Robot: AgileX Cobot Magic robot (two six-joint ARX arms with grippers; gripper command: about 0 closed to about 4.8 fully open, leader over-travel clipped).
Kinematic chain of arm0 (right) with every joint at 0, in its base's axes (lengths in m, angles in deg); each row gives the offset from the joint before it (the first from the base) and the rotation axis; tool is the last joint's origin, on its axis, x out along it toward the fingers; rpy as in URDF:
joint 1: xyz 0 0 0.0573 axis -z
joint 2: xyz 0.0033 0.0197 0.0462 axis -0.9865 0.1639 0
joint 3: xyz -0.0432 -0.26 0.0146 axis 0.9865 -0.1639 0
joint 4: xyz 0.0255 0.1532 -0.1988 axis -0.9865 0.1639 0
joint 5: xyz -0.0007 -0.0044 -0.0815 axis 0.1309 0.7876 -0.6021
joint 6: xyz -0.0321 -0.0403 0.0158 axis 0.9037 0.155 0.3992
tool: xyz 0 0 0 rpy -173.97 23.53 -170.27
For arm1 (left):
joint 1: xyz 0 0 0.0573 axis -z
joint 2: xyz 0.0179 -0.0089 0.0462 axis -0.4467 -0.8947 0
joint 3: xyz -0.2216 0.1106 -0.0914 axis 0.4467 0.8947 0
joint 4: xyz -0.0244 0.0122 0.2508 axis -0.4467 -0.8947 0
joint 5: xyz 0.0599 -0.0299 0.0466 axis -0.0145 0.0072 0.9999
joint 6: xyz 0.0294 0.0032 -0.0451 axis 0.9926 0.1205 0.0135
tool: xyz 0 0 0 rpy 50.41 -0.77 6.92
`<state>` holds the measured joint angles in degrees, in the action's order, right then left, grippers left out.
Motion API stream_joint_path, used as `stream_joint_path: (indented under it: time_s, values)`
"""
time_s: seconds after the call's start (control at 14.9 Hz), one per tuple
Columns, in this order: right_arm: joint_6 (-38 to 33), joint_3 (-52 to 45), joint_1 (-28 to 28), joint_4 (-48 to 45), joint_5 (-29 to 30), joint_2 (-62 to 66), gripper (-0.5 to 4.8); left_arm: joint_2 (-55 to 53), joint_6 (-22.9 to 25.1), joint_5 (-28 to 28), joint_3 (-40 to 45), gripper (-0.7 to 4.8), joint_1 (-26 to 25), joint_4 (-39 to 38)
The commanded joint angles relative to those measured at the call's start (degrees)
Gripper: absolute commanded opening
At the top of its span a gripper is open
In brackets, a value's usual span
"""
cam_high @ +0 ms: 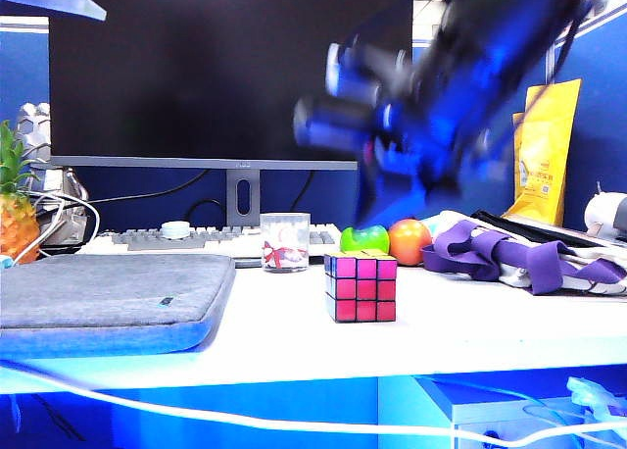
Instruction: Rotate the Rubik's Cube so that its red face is facing towards you.
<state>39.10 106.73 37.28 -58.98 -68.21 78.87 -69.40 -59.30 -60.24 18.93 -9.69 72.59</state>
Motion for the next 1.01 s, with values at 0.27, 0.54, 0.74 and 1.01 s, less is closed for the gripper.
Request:
stream_joint_path:
  time_s: [0.27, 0.54, 0.74, 1.01]
  values:
    - [-1.14, 0.46, 5.42, -7.37, 6.67, 6.01, -0.06, 0.02, 1.49, 2.51, 0.04, 4.79, 0.02, 0.48]
    - [-2.45, 0.46, 5.51, -11.21, 8.39, 9.81, -0.06, 0.02, 2.01, 2.60, 0.04, 4.79, 0.02, 0.46]
    - [-2.86, 0.72, 6.01, -13.35, 8.72, 11.54, -0.06, -0.02, 2.23, 2.60, 0.04, 4.79, 0.02, 0.50]
    - [-2.95, 5.22, 7.13, -13.64, 9.62, 16.41, -0.06, -0.04, 2.45, 2.58, 0.04, 4.79, 0.02, 0.44]
